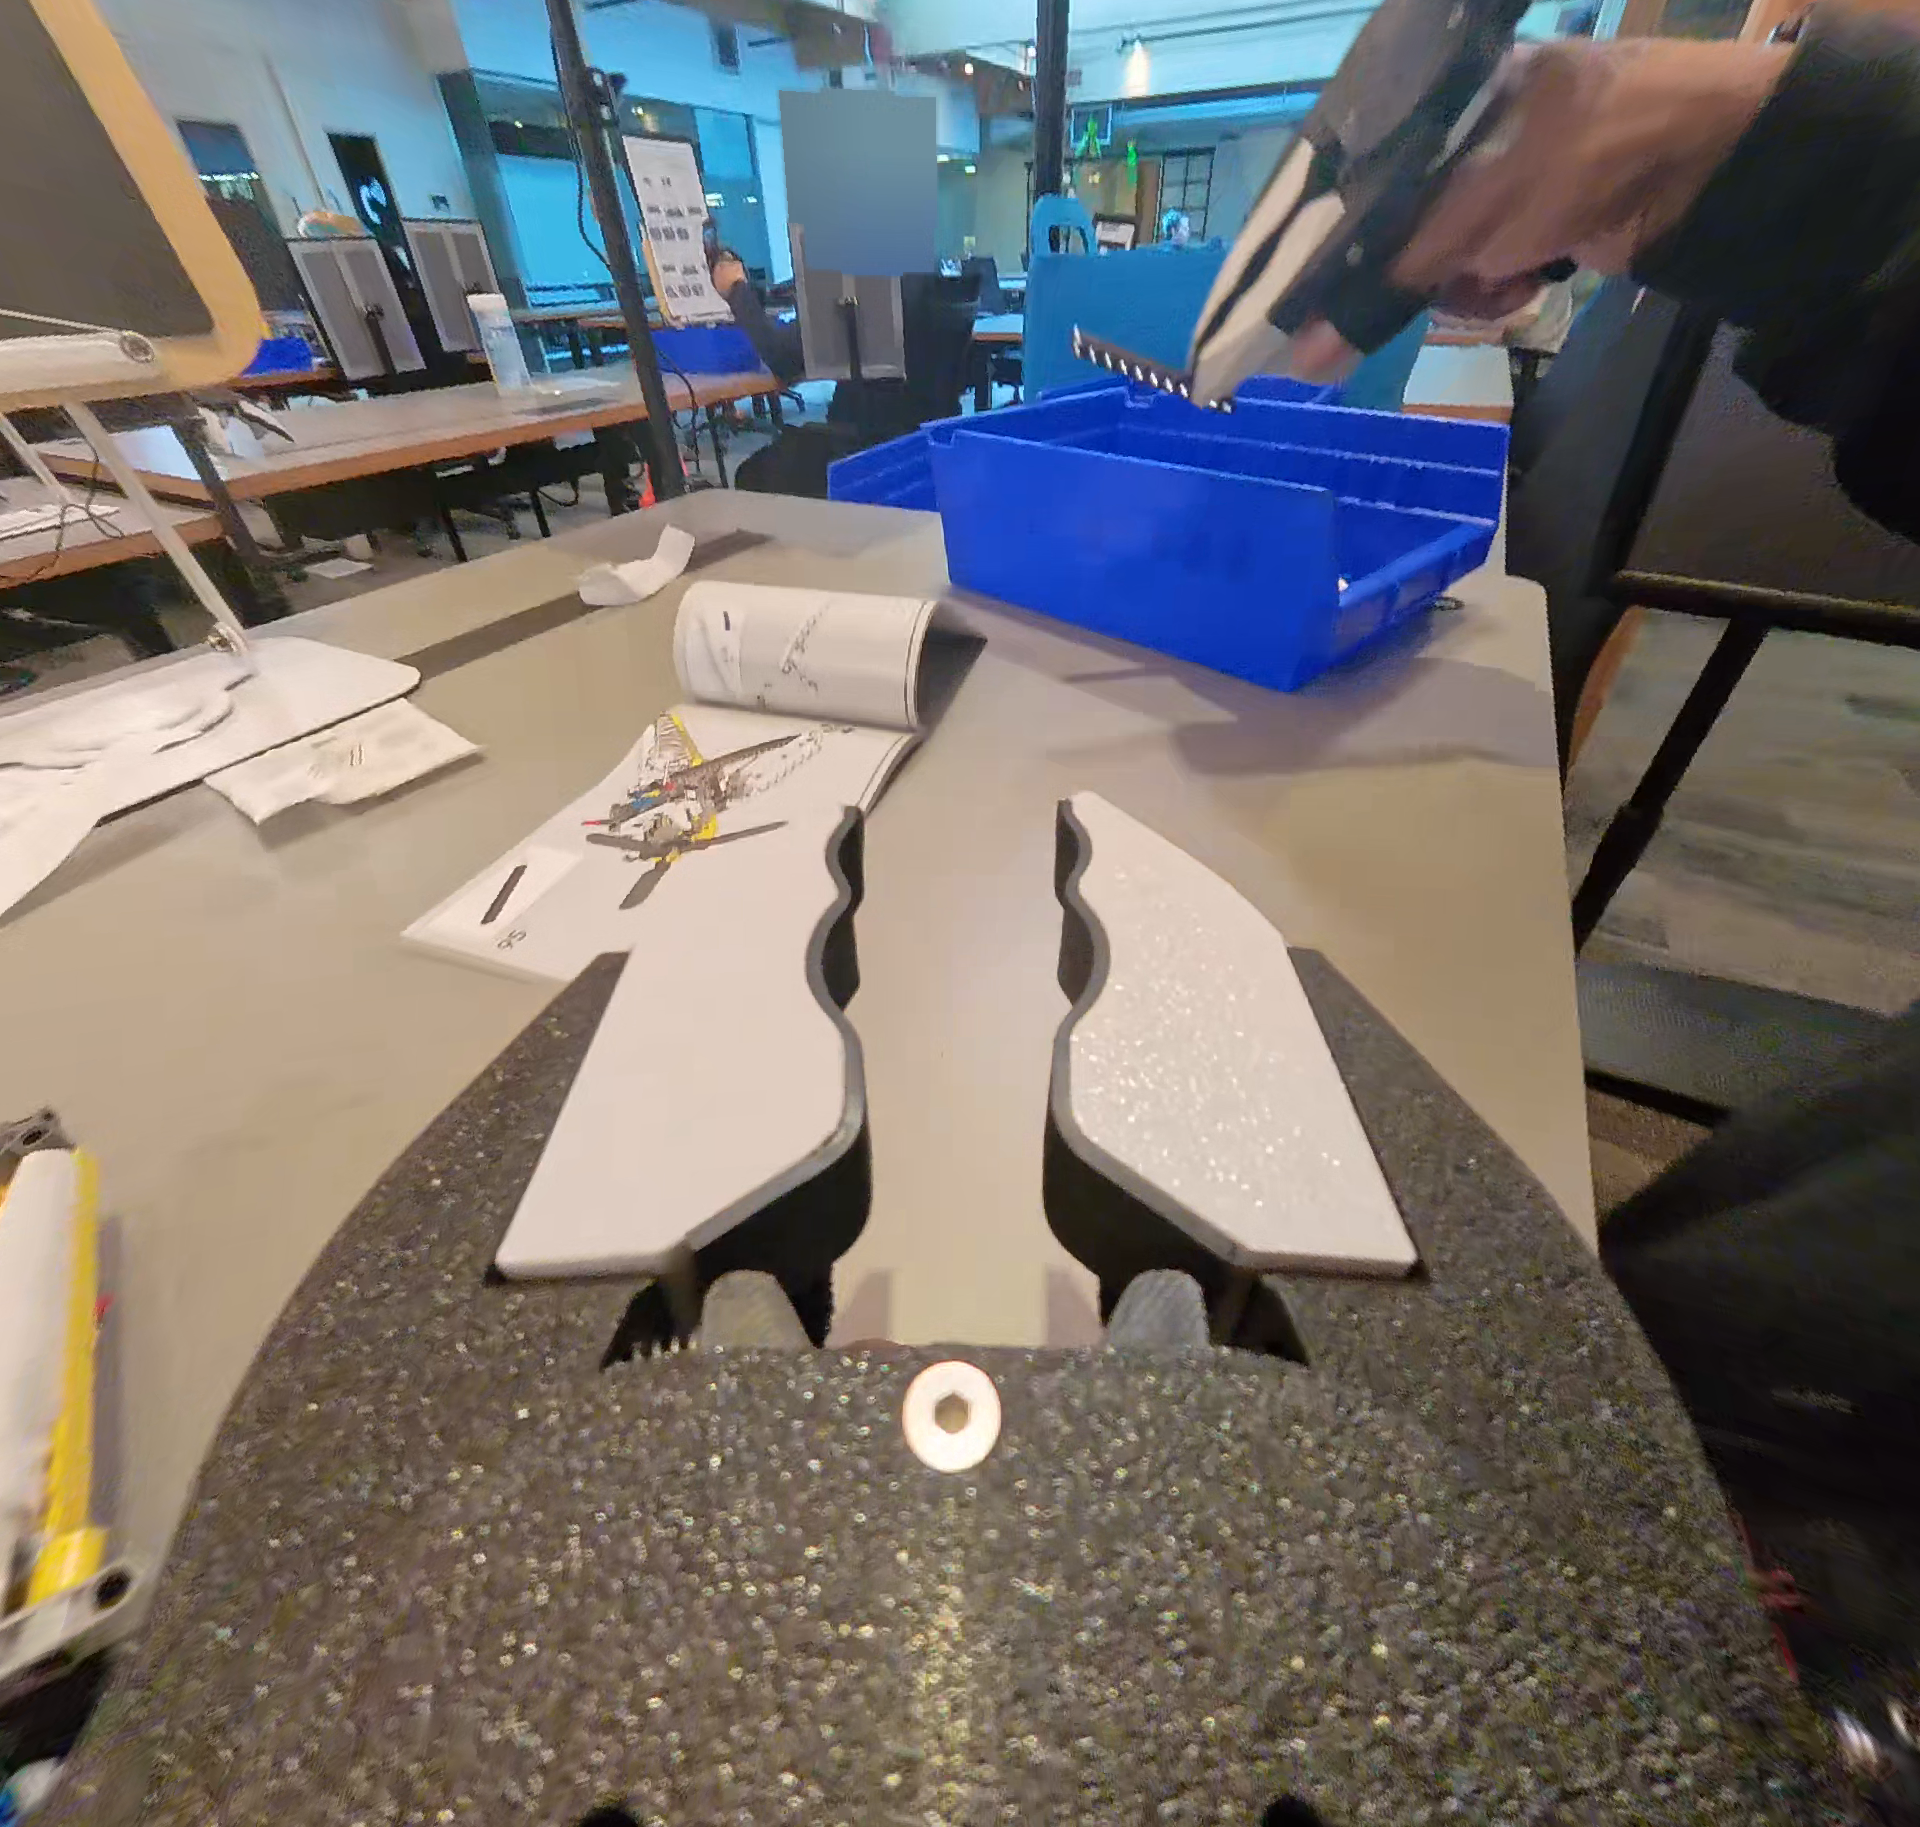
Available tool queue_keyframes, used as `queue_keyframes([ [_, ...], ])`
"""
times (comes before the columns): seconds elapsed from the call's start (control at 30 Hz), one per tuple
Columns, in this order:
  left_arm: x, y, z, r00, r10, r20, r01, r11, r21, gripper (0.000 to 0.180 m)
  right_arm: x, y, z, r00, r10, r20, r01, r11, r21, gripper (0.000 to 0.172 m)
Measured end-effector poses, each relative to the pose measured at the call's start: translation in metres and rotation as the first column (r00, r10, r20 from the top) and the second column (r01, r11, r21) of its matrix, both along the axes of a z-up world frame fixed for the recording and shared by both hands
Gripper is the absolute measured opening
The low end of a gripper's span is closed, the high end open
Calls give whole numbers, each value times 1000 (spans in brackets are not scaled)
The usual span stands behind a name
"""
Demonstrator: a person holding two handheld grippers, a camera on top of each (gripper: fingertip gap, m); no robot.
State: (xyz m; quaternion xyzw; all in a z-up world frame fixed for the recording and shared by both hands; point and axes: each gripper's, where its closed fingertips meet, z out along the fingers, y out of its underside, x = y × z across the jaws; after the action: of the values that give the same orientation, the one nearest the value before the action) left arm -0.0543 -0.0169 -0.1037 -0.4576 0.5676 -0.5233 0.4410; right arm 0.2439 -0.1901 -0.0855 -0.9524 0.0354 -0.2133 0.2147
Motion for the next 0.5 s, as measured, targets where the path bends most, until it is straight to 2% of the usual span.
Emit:
queue_keyframes([
  [0.1, 11, -1, 1, 999, 20, 27, -20, 999, -30, 37, 29, -34, -17, 994, -90, -61, 88, 996, -26, 9],
  [0.23, 18, 5, -6, 998, 56, -11, -56, 998, -23, 38, 38, -40, -24, 992, -102, -71, 102, 995, 2, 20],
  [0.37, 22, 15, -15, 991, 90, -102, -97, 993, -62, 44, 16, -15, -10, 1000, 5, -13, -4, 1000, 24, 20],
  [0.5, 27, 18, -29, 971, 110, -210, -134, 985, -106, 43, -30, 31, 3, 985, 174, 14, -174, 983, 61, 20],
])
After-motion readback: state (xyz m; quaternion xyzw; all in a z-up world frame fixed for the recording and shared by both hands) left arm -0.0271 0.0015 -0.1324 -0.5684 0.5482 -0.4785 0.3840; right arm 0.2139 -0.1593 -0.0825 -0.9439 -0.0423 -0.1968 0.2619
